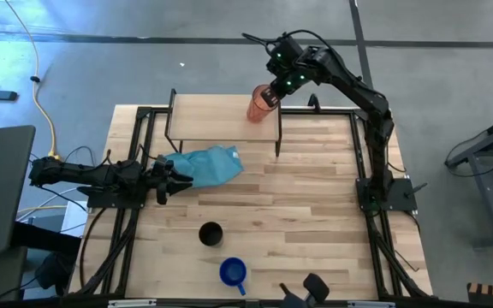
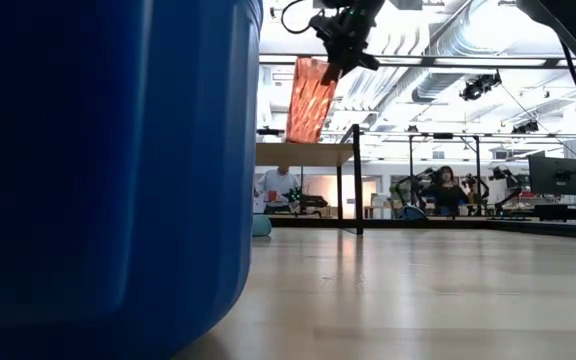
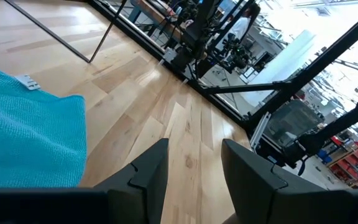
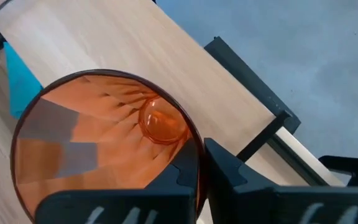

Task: Stack small to large cups/mugs on shelf
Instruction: Put the brown cup on the shelf

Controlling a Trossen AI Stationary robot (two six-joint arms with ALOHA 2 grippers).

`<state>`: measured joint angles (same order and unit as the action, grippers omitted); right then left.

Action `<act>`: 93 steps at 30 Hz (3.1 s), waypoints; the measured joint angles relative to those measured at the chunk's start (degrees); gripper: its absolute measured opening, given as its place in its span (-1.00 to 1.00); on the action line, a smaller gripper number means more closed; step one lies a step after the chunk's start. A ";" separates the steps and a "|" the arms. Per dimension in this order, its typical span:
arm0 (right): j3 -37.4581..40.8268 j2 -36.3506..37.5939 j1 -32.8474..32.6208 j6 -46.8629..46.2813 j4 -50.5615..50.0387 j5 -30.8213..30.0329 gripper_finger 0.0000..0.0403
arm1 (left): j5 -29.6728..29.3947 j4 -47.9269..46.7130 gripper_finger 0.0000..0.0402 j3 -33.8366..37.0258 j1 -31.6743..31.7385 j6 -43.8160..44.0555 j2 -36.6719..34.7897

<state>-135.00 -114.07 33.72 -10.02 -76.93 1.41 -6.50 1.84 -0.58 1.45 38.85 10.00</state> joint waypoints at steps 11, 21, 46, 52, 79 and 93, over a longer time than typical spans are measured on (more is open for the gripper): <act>0.02 0.08 0.41 -0.01 0.29 0.67 -1.00 | 0.00 0.01 -0.31 0.00 0.00 0.00 0.00; 0.02 0.03 0.41 -0.15 0.03 1.71 -1.00 | -0.02 0.01 -0.31 0.00 0.02 0.00 0.00; 0.02 -0.01 0.40 -1.51 -0.01 2.23 -1.00 | -0.02 -0.01 -0.31 0.00 0.02 0.02 0.00; 0.02 -0.01 0.40 -1.51 -0.15 2.26 -1.00 | -0.02 0.01 -0.31 0.00 0.00 0.02 0.00; 0.02 -0.03 0.42 -1.68 -0.10 3.01 -0.58 | 0.00 -0.01 -0.31 0.00 0.02 0.02 0.00; 0.02 -0.03 0.42 -1.69 1.48 4.74 -0.58 | 0.00 0.01 -0.31 0.00 0.02 0.02 0.02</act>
<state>-134.98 -114.10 34.15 -11.71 -75.45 6.14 -6.50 1.85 -0.58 1.48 38.87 10.02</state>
